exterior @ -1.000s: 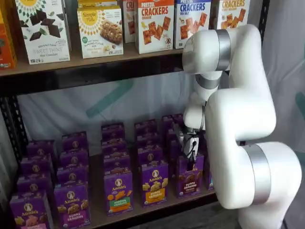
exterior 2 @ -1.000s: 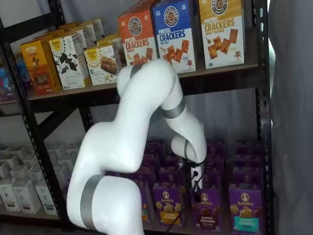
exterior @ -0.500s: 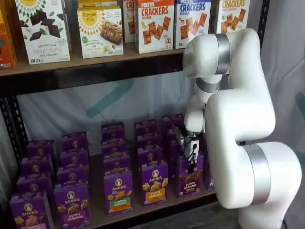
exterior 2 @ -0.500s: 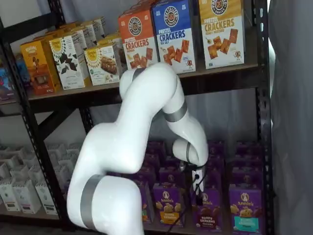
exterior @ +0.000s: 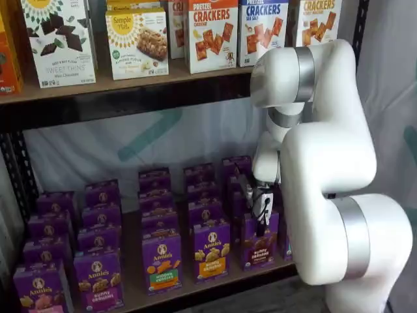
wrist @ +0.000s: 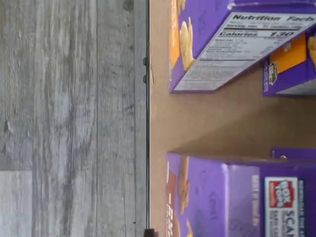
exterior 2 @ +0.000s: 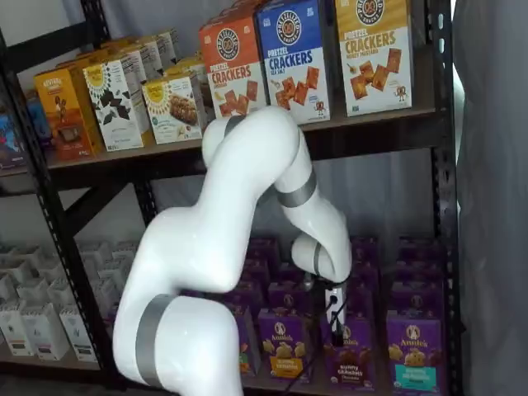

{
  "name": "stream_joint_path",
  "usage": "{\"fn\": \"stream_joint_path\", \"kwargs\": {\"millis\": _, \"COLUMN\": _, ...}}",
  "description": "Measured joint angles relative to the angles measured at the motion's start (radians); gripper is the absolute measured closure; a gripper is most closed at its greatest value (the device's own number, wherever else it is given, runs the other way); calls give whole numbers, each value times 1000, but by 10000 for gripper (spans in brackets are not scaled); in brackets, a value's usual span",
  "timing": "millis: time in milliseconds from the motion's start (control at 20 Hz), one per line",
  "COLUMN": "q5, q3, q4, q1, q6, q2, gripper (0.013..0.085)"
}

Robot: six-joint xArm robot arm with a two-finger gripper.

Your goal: Pick up the purple box with a brown patch in the center, on the bottom shelf, the fifth box from the left

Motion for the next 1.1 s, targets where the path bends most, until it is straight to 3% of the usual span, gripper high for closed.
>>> {"fn": "stream_joint_path", "kwargs": {"millis": 100, "q5": -2, "q3": 1, "q4": -3, "q1": 2, "q6": 4, "q2": -1, "gripper": 370}}
{"fn": "stream_joint_path", "kwargs": {"millis": 500, "q5": -22, "q3": 10, "q4": -61, "q1": 8, "q6": 63, "q2": 1, "gripper": 370}}
{"fn": "stream_joint_path", "kwargs": {"millis": 800, "q5": -42, "q3": 18, "q4": -39, "q1": 17, "q6": 50, "q2": -1, "gripper": 370}}
{"fn": "stream_joint_path", "kwargs": {"millis": 1100, "q5": -59, "q3": 25, "q4": -45, "q1": 20, "q6": 59, "q2": -5, "gripper": 530}}
